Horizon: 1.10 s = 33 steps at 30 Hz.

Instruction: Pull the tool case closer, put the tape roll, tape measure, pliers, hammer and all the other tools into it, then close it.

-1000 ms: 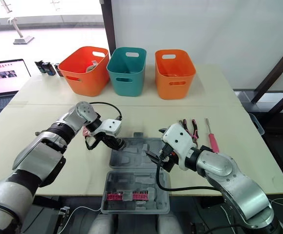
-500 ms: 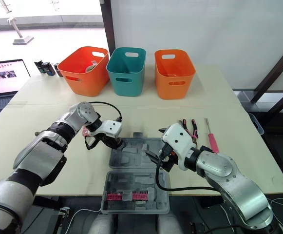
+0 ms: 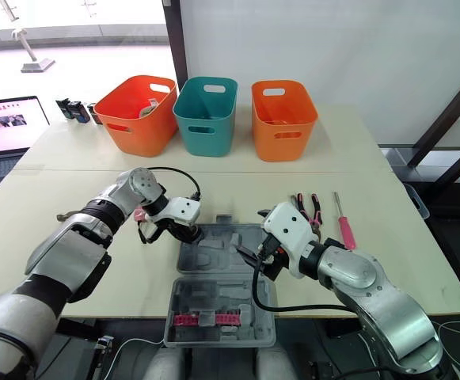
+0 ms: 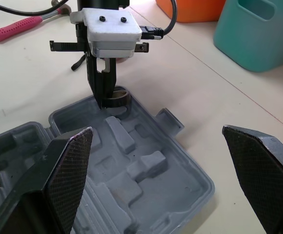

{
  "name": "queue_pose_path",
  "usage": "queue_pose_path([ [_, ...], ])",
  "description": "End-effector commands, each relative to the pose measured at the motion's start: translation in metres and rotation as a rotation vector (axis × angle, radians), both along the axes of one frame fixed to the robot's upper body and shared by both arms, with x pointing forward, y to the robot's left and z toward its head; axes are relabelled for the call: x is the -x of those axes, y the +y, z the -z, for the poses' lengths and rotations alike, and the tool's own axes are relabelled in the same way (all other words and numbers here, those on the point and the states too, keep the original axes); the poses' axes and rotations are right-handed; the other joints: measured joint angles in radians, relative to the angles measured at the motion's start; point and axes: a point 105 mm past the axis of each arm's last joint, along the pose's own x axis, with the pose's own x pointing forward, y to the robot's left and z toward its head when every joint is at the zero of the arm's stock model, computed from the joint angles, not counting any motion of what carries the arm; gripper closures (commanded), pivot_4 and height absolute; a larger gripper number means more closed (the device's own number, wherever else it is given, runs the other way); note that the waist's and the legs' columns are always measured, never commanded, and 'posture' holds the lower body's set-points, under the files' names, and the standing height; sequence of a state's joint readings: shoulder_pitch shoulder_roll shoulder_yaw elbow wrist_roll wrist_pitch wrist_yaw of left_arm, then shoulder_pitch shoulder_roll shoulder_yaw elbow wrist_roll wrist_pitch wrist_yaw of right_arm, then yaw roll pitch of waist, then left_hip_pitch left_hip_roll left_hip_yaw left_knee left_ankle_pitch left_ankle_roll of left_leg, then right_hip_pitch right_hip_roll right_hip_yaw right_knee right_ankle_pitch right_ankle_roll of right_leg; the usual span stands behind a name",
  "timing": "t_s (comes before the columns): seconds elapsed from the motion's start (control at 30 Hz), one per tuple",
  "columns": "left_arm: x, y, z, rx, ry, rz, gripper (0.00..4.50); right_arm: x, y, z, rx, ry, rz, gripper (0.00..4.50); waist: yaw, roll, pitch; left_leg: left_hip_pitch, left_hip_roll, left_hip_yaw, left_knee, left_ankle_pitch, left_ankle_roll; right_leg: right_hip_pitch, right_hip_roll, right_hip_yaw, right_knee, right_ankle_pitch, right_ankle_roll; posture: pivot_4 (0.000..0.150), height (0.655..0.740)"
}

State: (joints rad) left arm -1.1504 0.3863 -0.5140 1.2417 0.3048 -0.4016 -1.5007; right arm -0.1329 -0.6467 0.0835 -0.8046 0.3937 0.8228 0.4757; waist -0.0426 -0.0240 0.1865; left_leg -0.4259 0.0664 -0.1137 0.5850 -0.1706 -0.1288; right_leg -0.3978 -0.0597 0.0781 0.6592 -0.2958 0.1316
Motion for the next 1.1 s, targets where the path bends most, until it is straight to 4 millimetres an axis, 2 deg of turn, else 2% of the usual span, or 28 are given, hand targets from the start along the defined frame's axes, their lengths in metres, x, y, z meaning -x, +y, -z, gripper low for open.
queue_pose_path([
  [0.03,-0.005,-0.003,-0.008,0.027,-0.040,-0.002,2.87,0.005,0.005,-0.011,-0.013,-0.058,-0.020,0.00,0.000,0.000,0.000,0.000,0.000,0.000,0.000,0.000,0.000,0.000,0.000,0.000,0.000,0.000,0.000,0.150,0.7400],
  [0.2,-0.008,-0.007,-0.015,0.051,-0.063,0.002,0.28,0.005,0.005,-0.011,-0.014,-0.060,-0.017,0.00,0.001,0.000,0.000,0.000,0.000,0.000,0.000,0.000,0.000,0.000,0.000,0.000,0.000,0.000,0.000,0.150,0.7400],
  [0.23,-0.008,-0.007,-0.016,0.054,-0.064,0.003,0.07,0.005,0.005,-0.011,-0.014,-0.060,-0.017,0.00,0.001,0.000,0.000,0.000,0.000,0.000,0.000,0.000,0.000,0.000,0.000,0.000,0.000,0.000,0.000,0.150,0.7400],
  [0.5,-0.010,-0.007,-0.037,0.146,-0.049,-0.018,0.07,0.004,0.005,-0.011,-0.015,-0.060,-0.018,0.00,0.001,0.000,0.000,0.000,0.000,0.000,0.000,0.000,0.000,0.000,0.000,0.000,0.000,0.000,0.000,0.150,0.7400],
  [0.77,-0.018,0.002,-0.056,0.430,0.066,-0.272,0.07,0.004,0.002,-0.008,-0.016,-0.053,-0.003,0.00,-0.002,0.000,0.000,0.000,0.000,0.000,0.000,0.000,0.000,0.000,0.000,0.000,0.000,0.000,0.000,0.150,0.7400],
  [0.83,-0.022,0.008,-0.056,0.515,0.063,-0.350,0.59,0.004,0.001,-0.007,-0.017,-0.051,0.002,0.00,-0.002,0.000,0.000,0.000,0.000,0.000,0.000,0.000,0.000,0.000,0.000,0.000,0.000,0.000,0.000,0.150,0.7400],
  [0.93,-0.021,0.009,-0.053,0.610,0.063,-0.385,1.85,0.005,0.000,-0.007,-0.018,-0.049,0.008,0.00,-0.001,0.000,0.000,0.000,0.000,0.000,0.000,0.000,0.000,0.000,0.000,0.000,0.000,0.000,0.000,0.150,0.7400],
  [1.1,-0.008,0.005,-0.042,0.724,0.092,-0.376,1.85,0.003,-0.003,-0.005,-0.017,-0.045,0.014,0.00,0.002,0.000,0.000,0.000,0.000,-0.001,0.000,0.000,0.000,0.000,0.000,-0.001,0.001,0.000,0.000,0.150,0.7400],
])
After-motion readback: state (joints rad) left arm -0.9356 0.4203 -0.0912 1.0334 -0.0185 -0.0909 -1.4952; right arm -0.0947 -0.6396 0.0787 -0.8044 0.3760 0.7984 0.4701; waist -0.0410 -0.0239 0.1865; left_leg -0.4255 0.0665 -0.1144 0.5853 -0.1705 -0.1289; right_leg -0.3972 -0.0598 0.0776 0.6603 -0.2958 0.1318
